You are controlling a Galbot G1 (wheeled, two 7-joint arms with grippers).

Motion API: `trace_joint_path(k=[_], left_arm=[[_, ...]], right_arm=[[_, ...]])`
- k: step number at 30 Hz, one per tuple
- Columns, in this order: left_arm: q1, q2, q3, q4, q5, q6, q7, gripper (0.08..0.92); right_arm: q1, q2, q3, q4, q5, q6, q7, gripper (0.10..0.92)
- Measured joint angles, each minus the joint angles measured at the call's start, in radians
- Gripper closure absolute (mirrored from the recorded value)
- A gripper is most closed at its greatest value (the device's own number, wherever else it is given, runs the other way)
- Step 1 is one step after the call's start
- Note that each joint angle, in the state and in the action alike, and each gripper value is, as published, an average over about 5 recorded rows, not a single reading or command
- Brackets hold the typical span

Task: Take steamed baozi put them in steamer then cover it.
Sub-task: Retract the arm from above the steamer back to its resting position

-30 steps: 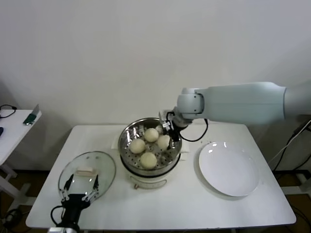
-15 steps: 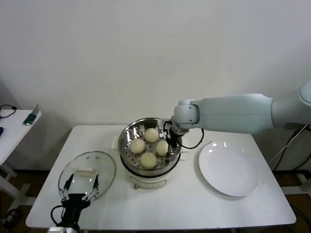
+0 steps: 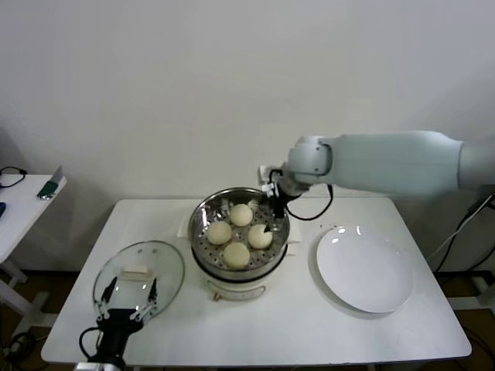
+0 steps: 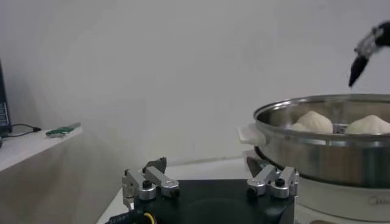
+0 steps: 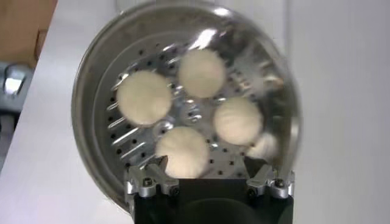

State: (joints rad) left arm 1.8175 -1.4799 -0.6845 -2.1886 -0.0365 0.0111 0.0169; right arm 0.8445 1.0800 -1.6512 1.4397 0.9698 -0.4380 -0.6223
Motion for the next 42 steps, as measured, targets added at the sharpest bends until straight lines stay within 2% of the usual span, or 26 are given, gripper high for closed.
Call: trace_joint_path(k=[10,16,22,27,33,42], left_arm=[[-0.011,0.013,-0.003,0.006,-0.016,-0.019,0.000,0.177],[-0.024,0.021,-0.002,0.016,-0.020,-0.028,0.000,0.177],[-0.043,0.030,0.003,0.030,-0.009,-0.036,0.002,0.177],[-0.057,0.032,0.002,0.043,0.013,-0.050,-0.002,0.177],[-0.066,0.035,-0.001,0.060,0.071,-0.070,-0.027,0.177],[-0.056,0.077,-0.025,0.096,0.299,-0.110,-0.138,0.177]], right_arm=[[-0.195,-0.222,0.351,-0.001,0.035,0.026,0.227,0.203],[-0.515,-0.372,0.712,0.036,-0.030,0.100,0.362,0.203],[-0.908,-0.463,1.103,0.071,-0.135,0.212,0.434,0.203],[-1.242,-0.465,1.437,0.092,-0.220,0.311,0.458,0.203],[-1.623,-0.398,1.785,0.107,-0.309,0.445,0.459,0.203],[-2.059,-0.246,2.057,0.101,-0.399,0.636,0.447,0.203]])
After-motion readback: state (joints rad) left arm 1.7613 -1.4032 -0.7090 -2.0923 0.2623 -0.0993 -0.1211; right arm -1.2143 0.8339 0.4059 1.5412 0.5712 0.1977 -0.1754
